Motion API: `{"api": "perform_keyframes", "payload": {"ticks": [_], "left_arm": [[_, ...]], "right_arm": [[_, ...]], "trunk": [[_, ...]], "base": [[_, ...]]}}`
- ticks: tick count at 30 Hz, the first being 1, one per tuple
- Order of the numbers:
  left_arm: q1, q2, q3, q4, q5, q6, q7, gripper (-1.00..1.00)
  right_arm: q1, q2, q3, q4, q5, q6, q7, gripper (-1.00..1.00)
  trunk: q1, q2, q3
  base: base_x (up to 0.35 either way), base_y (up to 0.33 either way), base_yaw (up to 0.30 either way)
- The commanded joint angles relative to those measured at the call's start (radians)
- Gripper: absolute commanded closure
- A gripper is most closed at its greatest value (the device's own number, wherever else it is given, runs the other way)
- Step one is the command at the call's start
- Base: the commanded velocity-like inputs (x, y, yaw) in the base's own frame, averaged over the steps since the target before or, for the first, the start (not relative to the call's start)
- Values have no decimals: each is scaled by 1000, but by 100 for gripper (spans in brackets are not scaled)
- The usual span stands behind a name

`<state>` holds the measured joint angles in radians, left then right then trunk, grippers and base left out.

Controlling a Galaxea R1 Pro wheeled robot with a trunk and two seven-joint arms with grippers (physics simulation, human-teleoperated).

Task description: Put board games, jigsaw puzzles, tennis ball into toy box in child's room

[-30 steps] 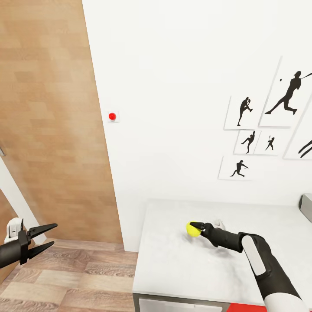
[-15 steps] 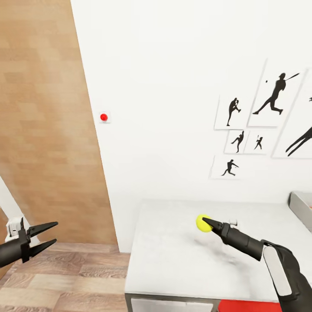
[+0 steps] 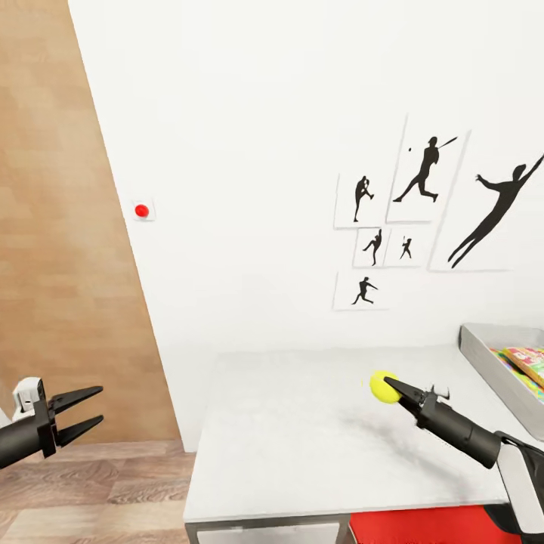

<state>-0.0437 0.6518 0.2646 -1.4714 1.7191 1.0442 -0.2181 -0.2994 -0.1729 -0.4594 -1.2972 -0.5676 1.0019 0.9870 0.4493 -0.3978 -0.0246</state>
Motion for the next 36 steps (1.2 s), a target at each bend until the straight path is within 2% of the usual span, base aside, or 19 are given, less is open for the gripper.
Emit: {"api": "perform_keyframes", "payload": {"ticks": [1, 4, 7, 12, 16, 20, 22, 27, 36], "left_arm": [[-1, 0, 1, 0, -10, 3, -10, -100], [-1, 0, 0, -2, -10, 3, -13, -100], [-1, 0, -3, -4, -10, 3, -42, -100], [0, 1, -5, -7, -16, 3, -148, -100], [-1, 2, -2, -9, -66, 3, -189, -100], [-2, 0, -4, -10, -84, 3, -241, -100], [-2, 0, -18, -10, -89, 3, -261, -100], [-3, -1, -32, -10, -93, 3, -274, -100], [-3, -4, -36, -12, -93, 3, -276, -100]], "right_arm": [[6, -13, -12, -1, 1, 5, 29, 100], [17, -35, -34, -3, 3, 5, 93, 100], [21, -43, -44, -3, 4, 1, 127, 100], [28, -49, -52, -4, 5, -35, 147, 100], [43, -51, -88, -4, 6, -45, 202, 100], [56, -51, -136, -3, 7, -62, 246, 100], [58, -51, -154, -2, 8, -69, 257, 100], [60, -51, -165, -1, 9, -73, 265, 100], [60, -51, -168, 5, 9, -74, 265, 100]], "trunk": [[1, -2, -1], [1, -2, 3], [1, -2, 6], [1, -2, 12], [1, -2, 17], [1, -2, 22], [1, -2, 24], [1, -2, 30], [1, -2, 41]], "base": [[0, -104, -206], [0, -120, -206], [0, -125, -206], [0, -114, -206], [0, -95, -206], [0, -192, -206], [0, -267, -206], [0, -161, -206], [0, -55, -206]]}}
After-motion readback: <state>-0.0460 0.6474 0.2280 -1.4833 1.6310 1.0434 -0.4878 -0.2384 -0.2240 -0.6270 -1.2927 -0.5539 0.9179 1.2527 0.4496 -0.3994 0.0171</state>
